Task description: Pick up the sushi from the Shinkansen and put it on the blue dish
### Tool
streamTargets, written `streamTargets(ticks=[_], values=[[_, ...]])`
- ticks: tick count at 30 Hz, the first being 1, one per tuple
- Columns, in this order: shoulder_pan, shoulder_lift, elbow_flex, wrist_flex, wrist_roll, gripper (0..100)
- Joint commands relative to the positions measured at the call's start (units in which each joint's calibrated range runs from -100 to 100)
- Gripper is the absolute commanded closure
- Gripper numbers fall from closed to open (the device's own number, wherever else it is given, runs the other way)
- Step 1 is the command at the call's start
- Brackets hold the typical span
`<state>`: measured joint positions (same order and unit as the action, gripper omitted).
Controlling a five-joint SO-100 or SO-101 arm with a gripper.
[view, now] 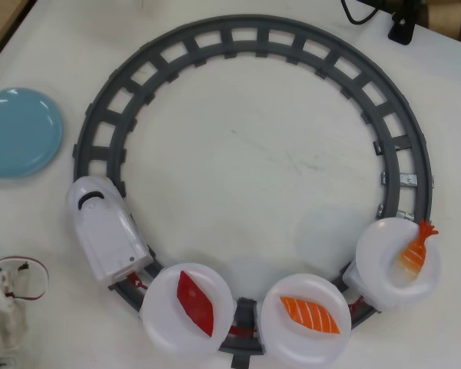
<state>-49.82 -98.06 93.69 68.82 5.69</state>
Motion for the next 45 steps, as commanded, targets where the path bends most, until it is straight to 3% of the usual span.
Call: streamTargets(ticks=[1,45], values=[[-0.10,-0.03,0.36,0.18,0.38,97],[0.52,-0.03,0.36,-0.08,0.38,97]])
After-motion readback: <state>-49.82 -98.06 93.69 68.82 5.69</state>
